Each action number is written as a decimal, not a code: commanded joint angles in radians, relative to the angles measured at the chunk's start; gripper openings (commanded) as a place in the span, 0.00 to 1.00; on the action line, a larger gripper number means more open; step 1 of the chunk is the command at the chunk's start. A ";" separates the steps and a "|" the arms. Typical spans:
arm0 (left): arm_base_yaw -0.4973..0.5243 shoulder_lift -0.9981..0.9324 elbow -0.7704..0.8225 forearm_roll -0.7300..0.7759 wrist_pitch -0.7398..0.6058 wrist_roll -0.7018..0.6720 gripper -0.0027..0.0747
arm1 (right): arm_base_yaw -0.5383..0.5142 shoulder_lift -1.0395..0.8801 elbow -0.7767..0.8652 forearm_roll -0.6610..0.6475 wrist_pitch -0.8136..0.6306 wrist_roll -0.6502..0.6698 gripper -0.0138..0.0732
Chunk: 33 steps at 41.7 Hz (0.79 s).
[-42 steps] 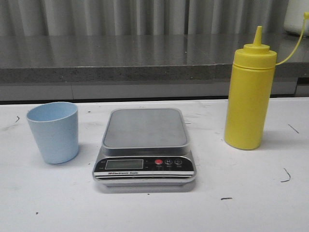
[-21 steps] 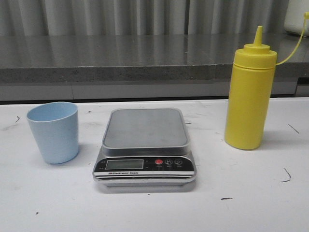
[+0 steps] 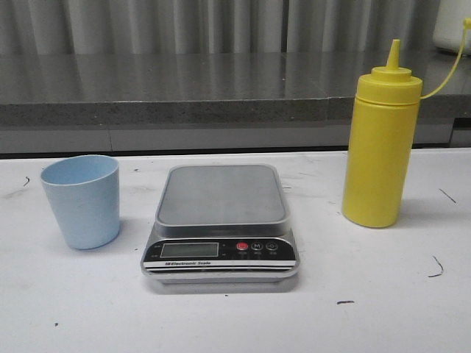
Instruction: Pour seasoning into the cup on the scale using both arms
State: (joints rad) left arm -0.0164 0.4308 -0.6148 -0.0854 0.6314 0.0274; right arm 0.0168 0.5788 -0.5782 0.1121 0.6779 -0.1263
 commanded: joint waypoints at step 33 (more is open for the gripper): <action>-0.146 0.425 -0.204 -0.001 0.039 0.020 0.70 | -0.005 0.008 -0.032 -0.001 -0.029 -0.018 0.85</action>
State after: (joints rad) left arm -0.1313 0.7821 -0.7421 -0.0835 0.6917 0.0457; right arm 0.0168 0.5810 -0.5782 0.1121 0.7090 -0.1285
